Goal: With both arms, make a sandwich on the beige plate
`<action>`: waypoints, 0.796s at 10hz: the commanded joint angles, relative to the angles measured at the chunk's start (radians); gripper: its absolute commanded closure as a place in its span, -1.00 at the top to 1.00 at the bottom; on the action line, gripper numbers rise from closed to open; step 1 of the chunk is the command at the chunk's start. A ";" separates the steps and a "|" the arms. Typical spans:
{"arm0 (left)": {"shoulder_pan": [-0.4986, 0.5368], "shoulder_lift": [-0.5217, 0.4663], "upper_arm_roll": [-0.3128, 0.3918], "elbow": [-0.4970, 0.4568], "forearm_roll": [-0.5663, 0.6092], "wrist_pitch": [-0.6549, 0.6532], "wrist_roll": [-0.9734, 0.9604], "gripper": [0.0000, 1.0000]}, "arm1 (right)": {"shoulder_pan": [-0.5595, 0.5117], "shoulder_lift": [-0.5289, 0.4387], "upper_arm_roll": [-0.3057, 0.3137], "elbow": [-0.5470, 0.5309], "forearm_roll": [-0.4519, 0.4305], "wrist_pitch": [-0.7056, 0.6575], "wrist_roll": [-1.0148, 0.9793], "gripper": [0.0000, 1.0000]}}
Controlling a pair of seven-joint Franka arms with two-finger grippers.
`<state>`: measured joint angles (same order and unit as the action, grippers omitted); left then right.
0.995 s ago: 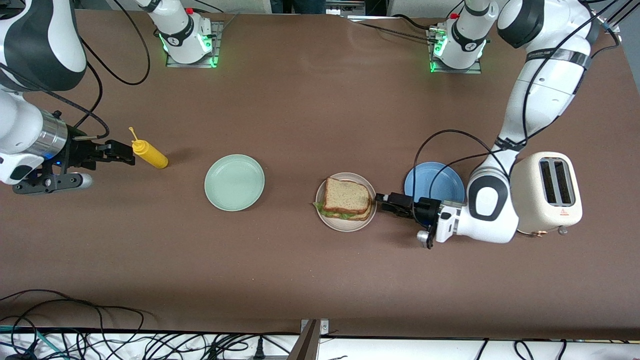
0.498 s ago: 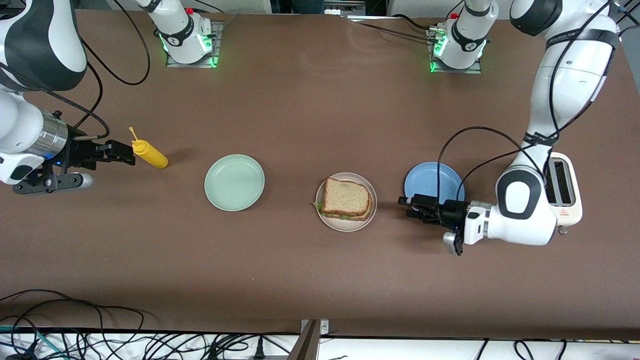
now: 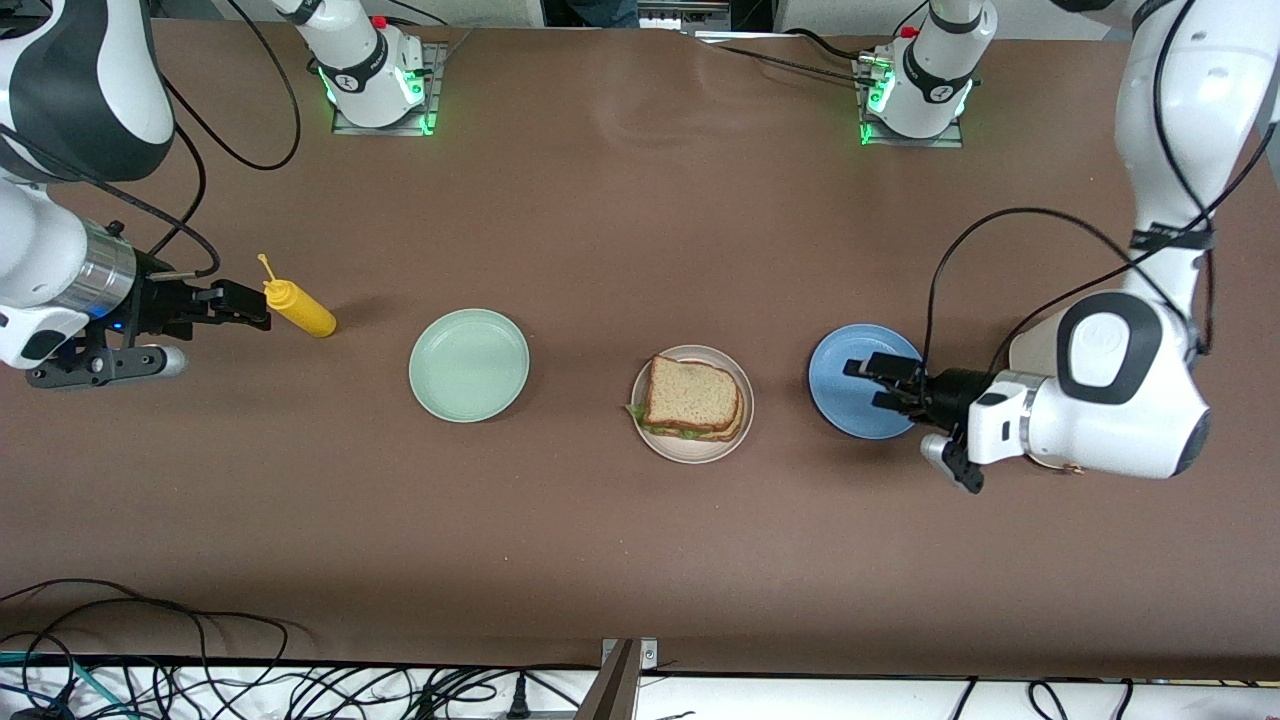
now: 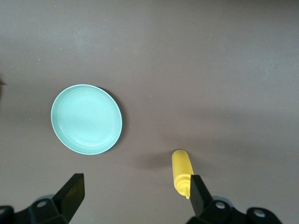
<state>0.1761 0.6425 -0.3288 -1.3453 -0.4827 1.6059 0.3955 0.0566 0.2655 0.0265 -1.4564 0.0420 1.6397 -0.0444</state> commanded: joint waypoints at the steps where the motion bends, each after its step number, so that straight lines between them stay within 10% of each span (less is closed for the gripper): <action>1: -0.012 -0.146 0.007 -0.028 0.170 -0.061 -0.105 1.00 | 0.000 -0.022 0.006 0.013 -0.016 -0.006 0.003 1.00; 3: -0.017 -0.248 0.020 -0.043 0.332 -0.060 -0.147 1.00 | 0.000 -0.020 0.006 0.013 -0.011 -0.006 0.003 1.00; 6: -0.124 -0.406 0.219 -0.138 0.461 -0.020 -0.146 1.00 | 0.000 -0.020 0.006 0.013 -0.010 -0.006 0.003 1.00; 8: -0.124 -0.589 0.267 -0.348 0.461 0.127 -0.147 1.00 | 0.000 -0.020 0.006 0.013 -0.010 -0.006 0.003 1.00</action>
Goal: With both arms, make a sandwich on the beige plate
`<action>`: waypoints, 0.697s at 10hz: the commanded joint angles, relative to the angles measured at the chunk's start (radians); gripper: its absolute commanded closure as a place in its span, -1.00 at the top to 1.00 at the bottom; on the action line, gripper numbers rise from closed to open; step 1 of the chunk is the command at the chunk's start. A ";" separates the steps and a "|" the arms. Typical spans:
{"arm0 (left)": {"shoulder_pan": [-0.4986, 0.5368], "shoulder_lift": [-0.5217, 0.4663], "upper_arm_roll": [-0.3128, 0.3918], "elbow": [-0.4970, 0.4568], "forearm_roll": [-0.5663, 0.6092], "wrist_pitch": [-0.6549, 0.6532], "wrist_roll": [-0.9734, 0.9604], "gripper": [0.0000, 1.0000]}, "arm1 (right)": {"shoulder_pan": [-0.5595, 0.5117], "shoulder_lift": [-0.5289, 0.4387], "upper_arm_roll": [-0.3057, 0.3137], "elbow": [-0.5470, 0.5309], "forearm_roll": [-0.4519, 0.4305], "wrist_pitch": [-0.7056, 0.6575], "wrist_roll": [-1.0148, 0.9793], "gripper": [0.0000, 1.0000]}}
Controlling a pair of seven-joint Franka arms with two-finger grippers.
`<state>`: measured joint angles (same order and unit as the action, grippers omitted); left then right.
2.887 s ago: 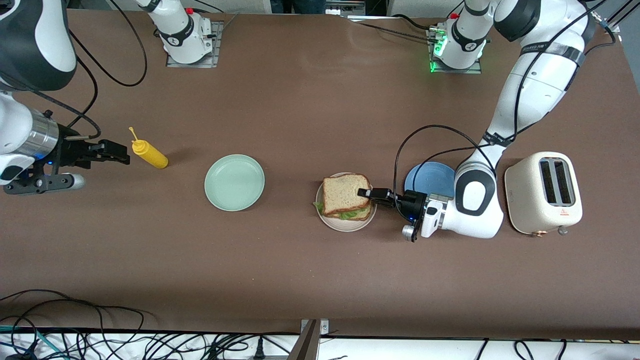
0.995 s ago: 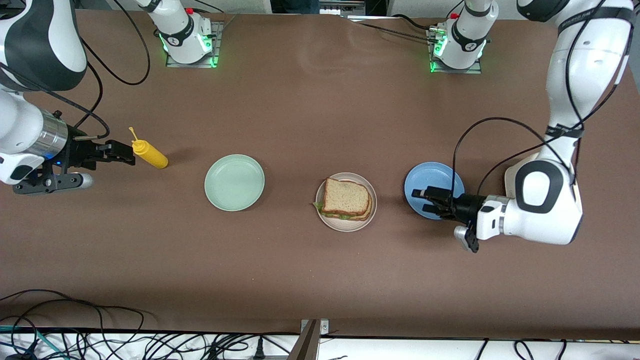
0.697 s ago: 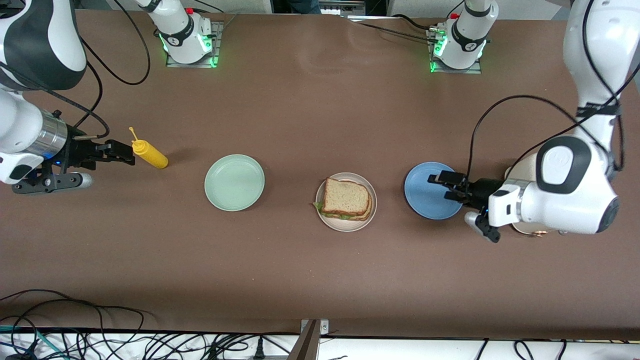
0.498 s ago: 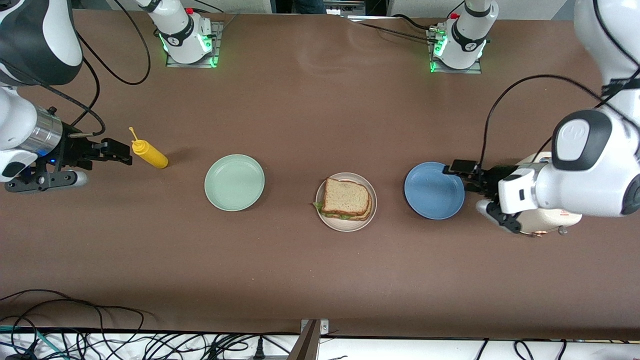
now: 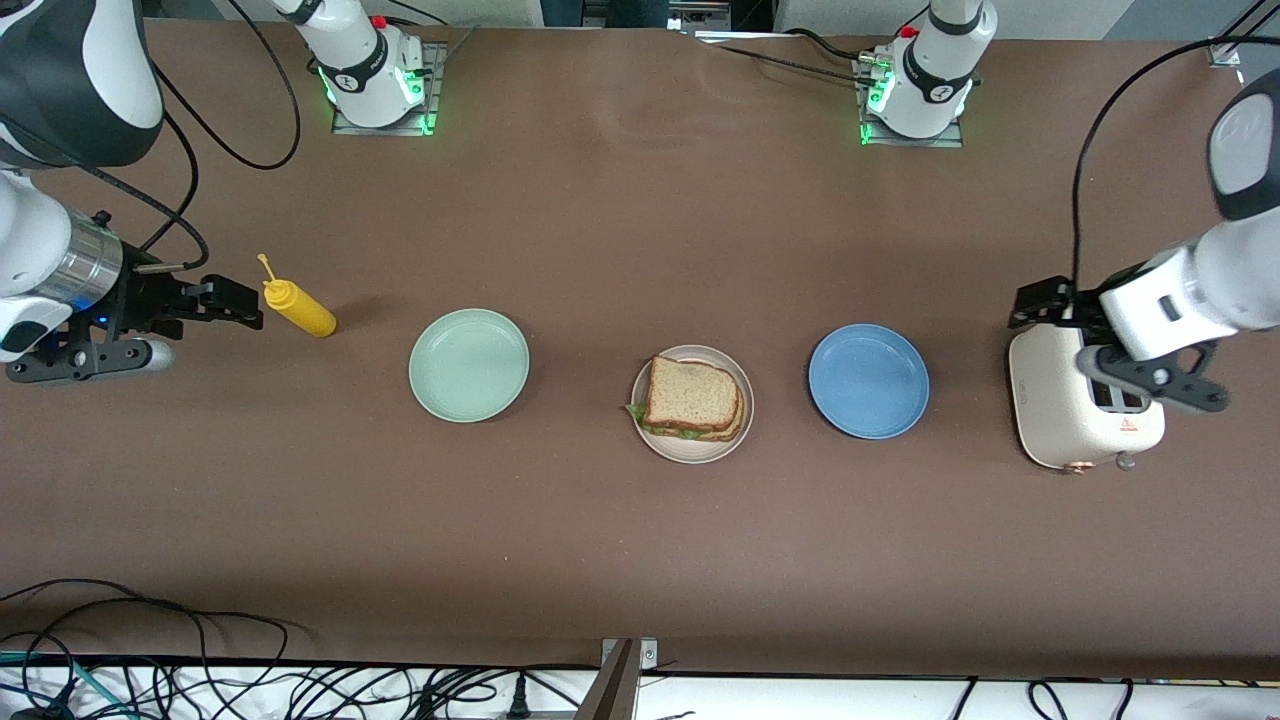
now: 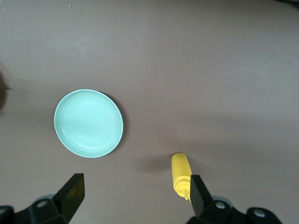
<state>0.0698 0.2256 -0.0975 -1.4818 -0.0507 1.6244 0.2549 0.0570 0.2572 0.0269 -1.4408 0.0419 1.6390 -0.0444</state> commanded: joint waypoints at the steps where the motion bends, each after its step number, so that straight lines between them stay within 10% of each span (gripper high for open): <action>1: -0.018 -0.227 0.056 -0.275 0.032 0.132 0.003 1.00 | 0.000 -0.012 0.005 -0.003 -0.010 -0.005 0.003 1.00; 7: -0.079 -0.250 0.056 -0.239 0.098 0.080 -0.123 1.00 | -0.002 -0.012 0.005 -0.003 -0.008 -0.005 0.001 1.00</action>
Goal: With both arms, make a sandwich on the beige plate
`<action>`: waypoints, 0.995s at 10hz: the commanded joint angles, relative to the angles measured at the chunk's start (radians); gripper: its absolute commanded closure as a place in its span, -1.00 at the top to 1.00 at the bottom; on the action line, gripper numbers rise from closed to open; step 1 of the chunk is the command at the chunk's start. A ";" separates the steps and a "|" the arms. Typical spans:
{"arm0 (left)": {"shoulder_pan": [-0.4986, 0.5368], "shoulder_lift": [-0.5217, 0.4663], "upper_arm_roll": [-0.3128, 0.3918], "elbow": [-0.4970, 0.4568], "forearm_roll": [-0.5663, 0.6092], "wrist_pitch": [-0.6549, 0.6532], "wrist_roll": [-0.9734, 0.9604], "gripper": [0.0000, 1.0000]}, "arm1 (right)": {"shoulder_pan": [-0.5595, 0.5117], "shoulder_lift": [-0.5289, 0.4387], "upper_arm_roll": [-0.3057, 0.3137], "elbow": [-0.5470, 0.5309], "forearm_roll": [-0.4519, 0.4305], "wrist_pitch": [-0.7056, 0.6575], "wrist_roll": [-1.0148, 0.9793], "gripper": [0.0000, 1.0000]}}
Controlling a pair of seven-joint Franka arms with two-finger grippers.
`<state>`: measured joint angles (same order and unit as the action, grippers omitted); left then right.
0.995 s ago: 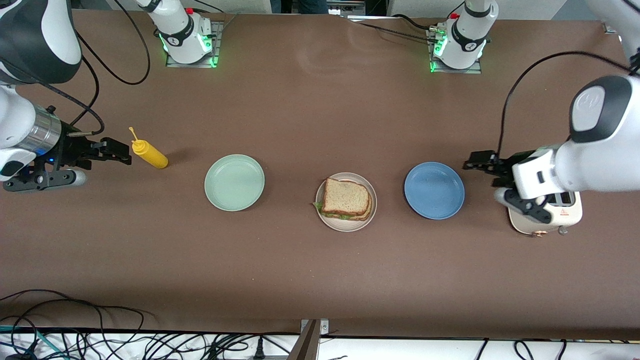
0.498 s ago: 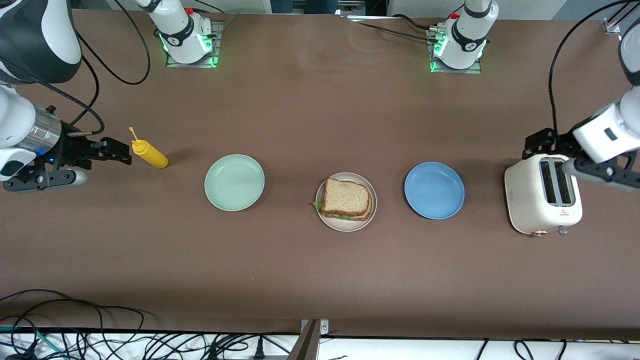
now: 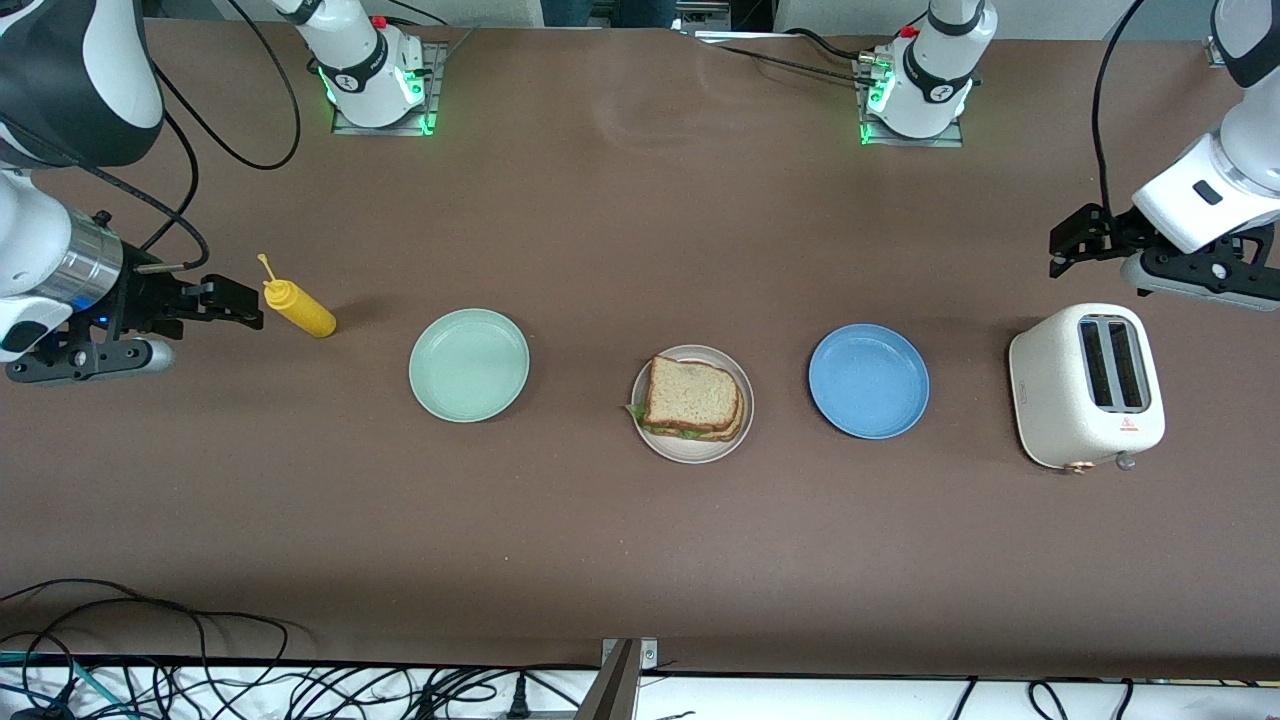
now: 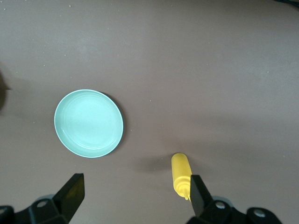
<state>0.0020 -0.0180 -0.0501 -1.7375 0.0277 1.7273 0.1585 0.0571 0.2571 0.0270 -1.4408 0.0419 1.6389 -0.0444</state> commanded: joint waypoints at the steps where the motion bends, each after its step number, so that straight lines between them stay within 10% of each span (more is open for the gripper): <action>1: -0.013 0.000 0.009 0.038 -0.023 -0.047 -0.031 1.00 | -0.002 -0.012 0.005 -0.003 -0.008 -0.005 0.003 1.00; 10: -0.013 0.044 0.006 0.118 -0.046 -0.140 -0.070 1.00 | -0.010 -0.002 0.001 -0.001 -0.019 -0.025 0.004 1.00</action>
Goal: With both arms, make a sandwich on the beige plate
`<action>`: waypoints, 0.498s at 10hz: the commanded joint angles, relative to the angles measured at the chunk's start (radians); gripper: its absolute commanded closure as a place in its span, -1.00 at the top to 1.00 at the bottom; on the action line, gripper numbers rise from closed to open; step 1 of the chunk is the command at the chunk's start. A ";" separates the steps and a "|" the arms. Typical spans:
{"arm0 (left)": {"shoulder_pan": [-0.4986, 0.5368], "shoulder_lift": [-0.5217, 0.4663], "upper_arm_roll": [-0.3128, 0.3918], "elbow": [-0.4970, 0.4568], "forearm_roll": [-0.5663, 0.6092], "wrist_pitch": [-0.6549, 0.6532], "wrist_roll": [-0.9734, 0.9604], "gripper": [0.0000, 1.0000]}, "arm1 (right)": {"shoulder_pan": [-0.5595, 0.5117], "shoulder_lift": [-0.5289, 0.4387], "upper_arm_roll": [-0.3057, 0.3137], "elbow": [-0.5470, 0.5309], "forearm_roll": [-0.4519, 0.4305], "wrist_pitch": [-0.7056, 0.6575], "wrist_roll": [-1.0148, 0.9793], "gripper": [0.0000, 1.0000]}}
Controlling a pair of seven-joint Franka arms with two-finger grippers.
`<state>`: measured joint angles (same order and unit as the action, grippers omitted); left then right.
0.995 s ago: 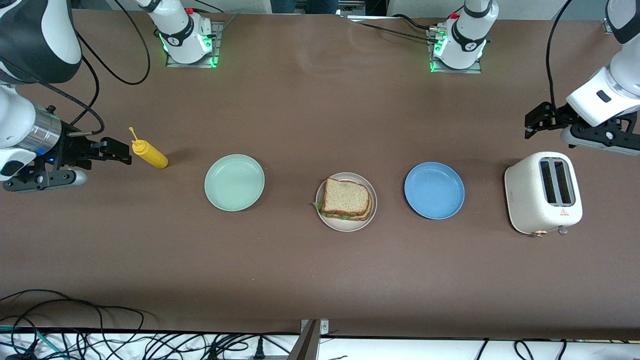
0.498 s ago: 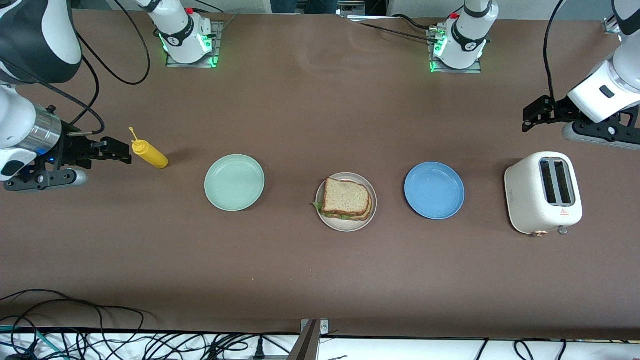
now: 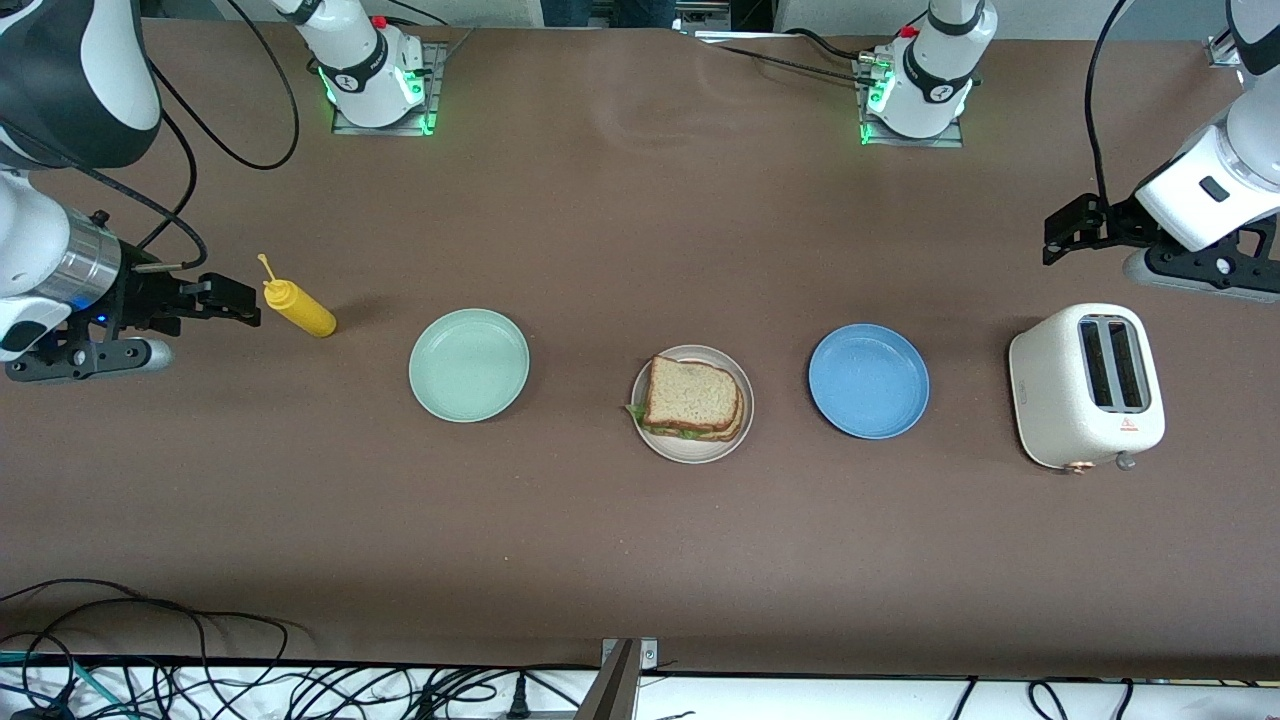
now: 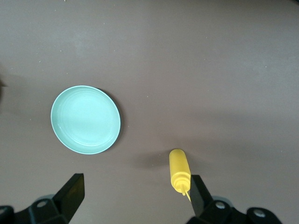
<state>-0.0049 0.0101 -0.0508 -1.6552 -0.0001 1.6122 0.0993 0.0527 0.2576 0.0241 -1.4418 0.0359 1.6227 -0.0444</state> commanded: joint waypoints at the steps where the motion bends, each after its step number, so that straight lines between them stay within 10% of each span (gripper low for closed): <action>1: -0.006 0.016 0.006 0.035 -0.018 -0.023 -0.010 1.00 | -0.005 -0.003 0.002 0.001 -0.014 -0.004 0.004 1.00; 5: 0.000 0.016 0.006 0.035 -0.018 -0.025 -0.010 1.00 | -0.005 0.002 0.002 0.003 -0.014 -0.006 0.004 1.00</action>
<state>-0.0044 0.0106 -0.0500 -1.6541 -0.0001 1.6109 0.0939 0.0518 0.2587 0.0222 -1.4418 0.0352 1.6228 -0.0444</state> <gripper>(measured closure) 0.000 0.000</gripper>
